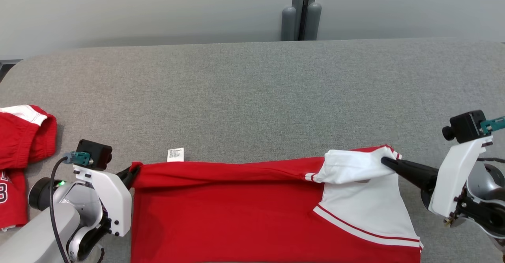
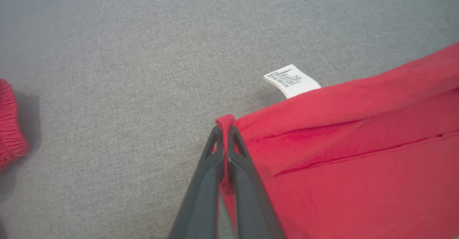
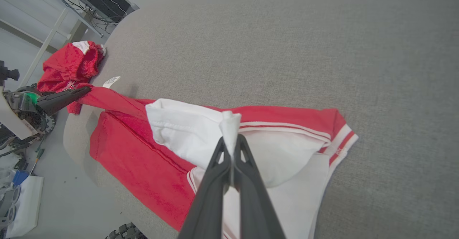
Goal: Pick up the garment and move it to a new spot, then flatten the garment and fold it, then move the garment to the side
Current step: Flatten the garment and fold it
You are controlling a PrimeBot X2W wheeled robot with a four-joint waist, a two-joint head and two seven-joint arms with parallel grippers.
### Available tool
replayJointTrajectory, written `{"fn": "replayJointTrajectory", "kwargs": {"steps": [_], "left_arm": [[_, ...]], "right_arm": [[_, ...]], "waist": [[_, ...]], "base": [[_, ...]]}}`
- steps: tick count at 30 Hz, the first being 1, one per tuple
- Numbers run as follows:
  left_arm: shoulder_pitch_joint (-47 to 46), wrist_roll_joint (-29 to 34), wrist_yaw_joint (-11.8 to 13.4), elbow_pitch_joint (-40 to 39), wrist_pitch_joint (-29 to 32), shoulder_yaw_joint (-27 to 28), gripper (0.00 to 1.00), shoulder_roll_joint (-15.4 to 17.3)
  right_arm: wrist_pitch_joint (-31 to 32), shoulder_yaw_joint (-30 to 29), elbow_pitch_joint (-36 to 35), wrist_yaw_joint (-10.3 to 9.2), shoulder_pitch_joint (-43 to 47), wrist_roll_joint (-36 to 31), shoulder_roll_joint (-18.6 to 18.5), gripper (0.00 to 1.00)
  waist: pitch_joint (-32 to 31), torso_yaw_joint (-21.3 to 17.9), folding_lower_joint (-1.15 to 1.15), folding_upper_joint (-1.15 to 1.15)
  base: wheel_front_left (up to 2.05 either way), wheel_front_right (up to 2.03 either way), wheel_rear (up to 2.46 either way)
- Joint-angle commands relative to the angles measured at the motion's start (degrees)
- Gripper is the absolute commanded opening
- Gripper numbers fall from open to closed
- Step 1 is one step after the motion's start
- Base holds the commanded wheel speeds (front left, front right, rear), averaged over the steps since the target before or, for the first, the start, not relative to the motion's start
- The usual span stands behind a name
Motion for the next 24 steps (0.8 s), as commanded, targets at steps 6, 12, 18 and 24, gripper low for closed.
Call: {"fn": "replayJointTrajectory", "kwargs": {"steps": [6,12,18,24], "left_arm": [[1.6,-0.1,0.6,-1.1,1.1,-0.7,0.0,1.3],[2.5,-0.4,1.0,-2.3,1.9,-1.3,0.0,1.7],[3.7,-0.7,1.5,-3.5,2.2,-1.6,0.35,2.0],[4.5,-1.0,1.8,-3.7,2.5,-2.0,0.7,1.8]], "right_arm": [[2.7,-2.6,-4.2,0.04,5.0,-0.3,-0.7,0.0],[5.1,-5.0,-6.3,0.04,8.3,-1.4,0.6,0.0],[7.9,-7.7,-6.2,0.04,10.9,-3.3,2.1,0.0],[11.2,-10.0,-5.9,0.04,13.3,-5.2,4.2,0.0]], "waist": [[-0.2,-0.2,0.0,0.0],[-0.5,-0.1,0.0,0.0],[-0.8,0.3,0.0,0.0],[-0.9,0.7,0.0,0.0]], "base": [[0.0,0.0,0.0],[0.0,0.0,0.0],[0.0,0.0,0.0],[0.0,0.0,0.0]]}}
